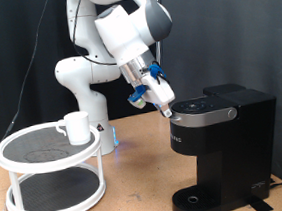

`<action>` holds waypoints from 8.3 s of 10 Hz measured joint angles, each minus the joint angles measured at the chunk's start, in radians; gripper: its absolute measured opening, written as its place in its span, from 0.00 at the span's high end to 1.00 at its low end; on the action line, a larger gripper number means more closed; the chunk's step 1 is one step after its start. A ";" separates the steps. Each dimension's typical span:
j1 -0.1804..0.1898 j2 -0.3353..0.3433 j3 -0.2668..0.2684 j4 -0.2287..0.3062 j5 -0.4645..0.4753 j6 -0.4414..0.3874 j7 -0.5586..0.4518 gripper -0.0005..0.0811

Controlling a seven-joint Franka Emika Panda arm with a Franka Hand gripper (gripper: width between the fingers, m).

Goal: Make a cup of coffee with the keurig machine

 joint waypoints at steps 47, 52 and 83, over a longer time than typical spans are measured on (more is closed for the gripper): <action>-0.346 -0.385 -0.664 -0.093 -0.152 -0.933 -0.396 0.99; -0.359 -0.382 -0.680 -0.128 -0.175 -0.868 -0.403 0.84; -0.367 -0.381 -0.678 -0.265 -0.209 -0.744 -0.477 0.99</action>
